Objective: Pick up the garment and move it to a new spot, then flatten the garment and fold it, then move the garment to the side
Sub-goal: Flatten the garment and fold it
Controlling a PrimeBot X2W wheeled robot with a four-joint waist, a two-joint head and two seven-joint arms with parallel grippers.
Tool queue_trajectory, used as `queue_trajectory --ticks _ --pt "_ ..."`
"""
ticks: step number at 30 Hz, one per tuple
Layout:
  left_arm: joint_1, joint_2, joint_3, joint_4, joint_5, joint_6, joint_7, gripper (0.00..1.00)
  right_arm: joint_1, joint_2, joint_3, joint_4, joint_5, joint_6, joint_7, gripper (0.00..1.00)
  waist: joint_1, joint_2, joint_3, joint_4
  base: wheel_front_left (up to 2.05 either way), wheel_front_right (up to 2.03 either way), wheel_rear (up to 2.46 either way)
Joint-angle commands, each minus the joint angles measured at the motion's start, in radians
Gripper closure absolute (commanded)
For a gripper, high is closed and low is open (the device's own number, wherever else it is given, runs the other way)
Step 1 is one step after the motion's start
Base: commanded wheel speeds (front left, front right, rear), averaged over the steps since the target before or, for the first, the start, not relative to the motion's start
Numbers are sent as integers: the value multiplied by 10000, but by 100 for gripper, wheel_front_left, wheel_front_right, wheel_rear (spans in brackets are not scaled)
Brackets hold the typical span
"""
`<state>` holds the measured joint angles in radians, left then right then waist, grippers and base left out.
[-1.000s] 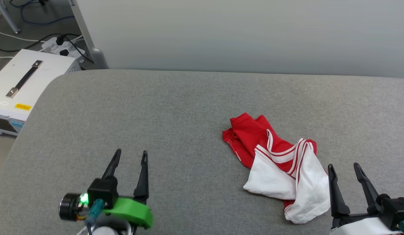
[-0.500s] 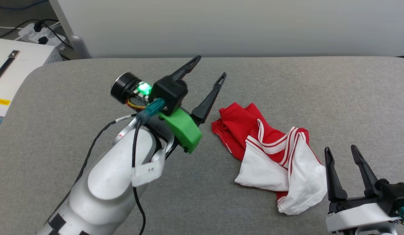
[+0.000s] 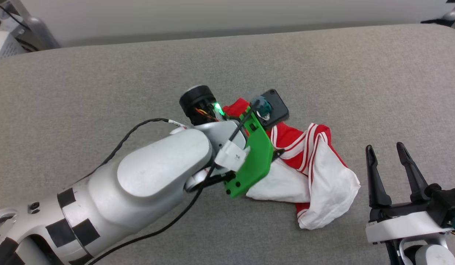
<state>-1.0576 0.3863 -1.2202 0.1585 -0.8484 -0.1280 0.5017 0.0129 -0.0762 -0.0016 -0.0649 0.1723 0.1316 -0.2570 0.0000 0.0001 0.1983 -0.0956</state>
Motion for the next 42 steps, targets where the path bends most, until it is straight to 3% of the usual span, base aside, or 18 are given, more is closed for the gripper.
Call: queue_trajectory --ticks 1,5,11,25,26,27,32,37,42 --pt "-210 39 -243 -96 -170 -26 262 0 -186 23 9 -25 93 -9 -48 0 0 -1 454 -394 0 0 0" --pt "-41 -19 -578 -201 75 -26 1042 0 -349 63 60 -38 130 -9 -48 0 0 -1 753 -632 0 0 0" --pt "1376 -193 -597 -494 1348 -26 2501 0 -604 103 41 -92 157 -9 -48 0 0 -1 1245 -864 0 0 0" --pt "1977 -363 -599 1155 2653 -26 2394 1 -987 88 80 -108 124 -9 -48 0 0 -1 2003 -858 0 0 0" --pt "2026 -379 -600 1165 2669 -26 2433 66 -988 86 83 -94 124 -9 -48 0 0 -1 1992 -848 0 0 0" --pt "2074 -395 -600 1168 2653 -26 2438 100 -980 85 82 -73 123 -9 -48 0 0 -1 1957 -833 0 0 0" --pt "2051 -405 -600 1296 2698 -26 1834 100 -864 79 -15 4 98 -9 -48 0 0 -1 1593 -648 0 0 0" --pt "1551 -382 -527 1493 2437 -27 -243 100 -602 48 -184 -27 61 -9 -48 0 0 -1 991 -208 0 0 0" --pt "1461 363 309 1523 2150 212 -1757 100 -321 45 -299 -23 30 -9 -48 0 0 -1 469 258 0 0 0"
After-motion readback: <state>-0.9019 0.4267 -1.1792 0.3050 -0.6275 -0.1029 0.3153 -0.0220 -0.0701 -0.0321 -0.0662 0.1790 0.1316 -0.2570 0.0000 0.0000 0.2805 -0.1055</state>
